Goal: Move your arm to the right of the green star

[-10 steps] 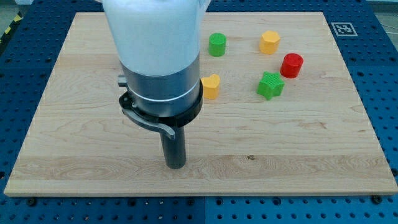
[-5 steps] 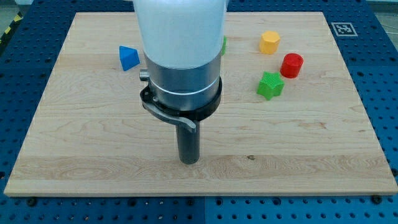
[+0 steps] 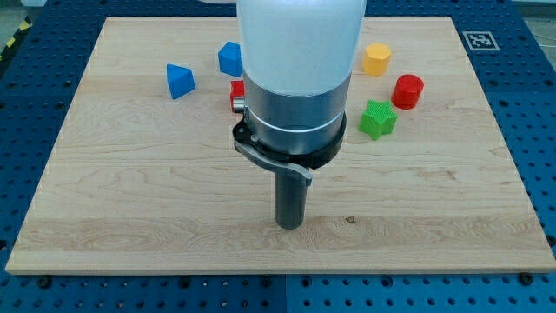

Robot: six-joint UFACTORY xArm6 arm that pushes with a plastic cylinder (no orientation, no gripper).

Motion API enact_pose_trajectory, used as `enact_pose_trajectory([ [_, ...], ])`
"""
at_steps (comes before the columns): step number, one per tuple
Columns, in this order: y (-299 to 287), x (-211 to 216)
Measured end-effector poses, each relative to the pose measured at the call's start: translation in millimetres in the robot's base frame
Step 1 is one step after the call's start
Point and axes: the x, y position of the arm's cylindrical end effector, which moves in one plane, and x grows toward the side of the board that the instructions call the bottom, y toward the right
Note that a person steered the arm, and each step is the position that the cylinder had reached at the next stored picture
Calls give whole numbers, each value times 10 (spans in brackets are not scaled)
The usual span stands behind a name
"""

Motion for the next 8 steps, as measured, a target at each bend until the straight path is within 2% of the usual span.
enact_pose_trajectory([
  [4, 917, -19],
  [6, 1362, -255],
  [8, 1496, -468],
])
